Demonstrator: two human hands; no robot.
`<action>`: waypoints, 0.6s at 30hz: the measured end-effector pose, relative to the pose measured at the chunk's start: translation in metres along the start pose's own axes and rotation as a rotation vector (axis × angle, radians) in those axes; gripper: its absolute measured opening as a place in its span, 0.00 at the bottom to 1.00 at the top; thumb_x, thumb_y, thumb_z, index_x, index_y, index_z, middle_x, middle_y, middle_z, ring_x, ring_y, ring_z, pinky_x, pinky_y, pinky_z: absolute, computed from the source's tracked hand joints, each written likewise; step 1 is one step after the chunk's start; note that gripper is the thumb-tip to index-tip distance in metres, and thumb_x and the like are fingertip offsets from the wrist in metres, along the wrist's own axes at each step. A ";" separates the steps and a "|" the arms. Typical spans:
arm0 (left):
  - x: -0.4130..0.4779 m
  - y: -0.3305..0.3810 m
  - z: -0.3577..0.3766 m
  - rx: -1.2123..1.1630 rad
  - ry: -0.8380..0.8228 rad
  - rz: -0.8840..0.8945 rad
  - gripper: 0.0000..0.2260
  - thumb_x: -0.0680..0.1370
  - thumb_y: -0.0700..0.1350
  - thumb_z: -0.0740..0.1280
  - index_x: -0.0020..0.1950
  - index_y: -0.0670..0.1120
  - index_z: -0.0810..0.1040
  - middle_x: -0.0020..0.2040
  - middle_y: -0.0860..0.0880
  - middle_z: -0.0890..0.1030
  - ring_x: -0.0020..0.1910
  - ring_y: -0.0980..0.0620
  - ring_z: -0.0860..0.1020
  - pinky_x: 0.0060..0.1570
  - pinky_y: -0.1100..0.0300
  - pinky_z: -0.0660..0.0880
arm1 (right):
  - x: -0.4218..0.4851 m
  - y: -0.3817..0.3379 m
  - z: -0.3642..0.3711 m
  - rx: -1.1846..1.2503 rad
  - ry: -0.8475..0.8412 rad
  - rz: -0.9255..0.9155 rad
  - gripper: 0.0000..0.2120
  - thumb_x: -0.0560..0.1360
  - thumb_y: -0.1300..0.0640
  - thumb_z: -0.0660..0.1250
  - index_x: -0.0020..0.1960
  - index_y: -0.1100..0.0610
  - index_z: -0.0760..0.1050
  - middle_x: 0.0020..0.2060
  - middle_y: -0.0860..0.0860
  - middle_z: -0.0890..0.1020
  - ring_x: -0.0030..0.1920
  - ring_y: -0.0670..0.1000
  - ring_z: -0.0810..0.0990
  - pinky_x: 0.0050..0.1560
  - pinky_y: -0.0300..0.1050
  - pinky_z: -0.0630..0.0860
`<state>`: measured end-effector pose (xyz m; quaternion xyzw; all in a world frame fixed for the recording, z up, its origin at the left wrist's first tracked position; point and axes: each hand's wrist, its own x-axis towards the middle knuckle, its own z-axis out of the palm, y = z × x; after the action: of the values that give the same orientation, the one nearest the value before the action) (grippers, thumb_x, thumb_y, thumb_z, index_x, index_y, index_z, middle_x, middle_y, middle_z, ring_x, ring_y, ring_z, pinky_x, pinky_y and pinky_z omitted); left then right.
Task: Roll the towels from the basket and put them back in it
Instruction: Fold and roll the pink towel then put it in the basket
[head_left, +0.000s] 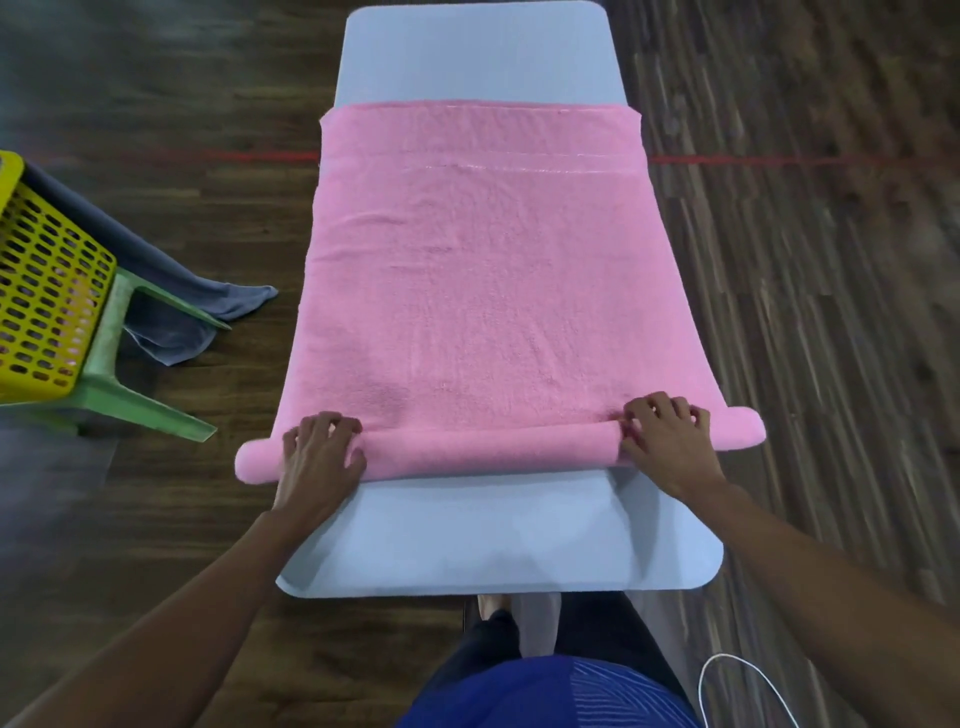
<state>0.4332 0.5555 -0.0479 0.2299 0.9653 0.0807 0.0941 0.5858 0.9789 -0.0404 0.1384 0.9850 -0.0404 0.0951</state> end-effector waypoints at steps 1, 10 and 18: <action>-0.001 0.001 0.002 -0.006 0.076 -0.006 0.09 0.75 0.44 0.65 0.53 0.43 0.77 0.52 0.44 0.78 0.52 0.41 0.74 0.56 0.43 0.67 | -0.002 -0.001 0.002 0.036 0.096 -0.011 0.09 0.75 0.53 0.62 0.50 0.57 0.76 0.47 0.55 0.78 0.46 0.59 0.74 0.48 0.54 0.67; -0.021 0.002 0.007 -0.046 -0.051 0.071 0.22 0.70 0.37 0.70 0.64 0.40 0.75 0.60 0.40 0.78 0.58 0.39 0.76 0.62 0.41 0.72 | -0.021 0.003 0.016 0.096 0.090 -0.126 0.24 0.66 0.57 0.76 0.60 0.59 0.75 0.56 0.55 0.80 0.56 0.58 0.78 0.65 0.54 0.67; -0.013 0.002 -0.010 -0.049 -0.086 0.030 0.20 0.73 0.51 0.53 0.51 0.43 0.80 0.44 0.45 0.83 0.42 0.44 0.78 0.50 0.48 0.72 | -0.002 0.004 -0.013 0.159 -0.279 -0.022 0.19 0.67 0.41 0.53 0.53 0.49 0.65 0.40 0.47 0.79 0.44 0.53 0.75 0.58 0.50 0.60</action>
<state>0.4435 0.5504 -0.0358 0.2451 0.9546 0.0957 0.1399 0.5861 0.9837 -0.0275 0.1277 0.9573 -0.1381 0.2194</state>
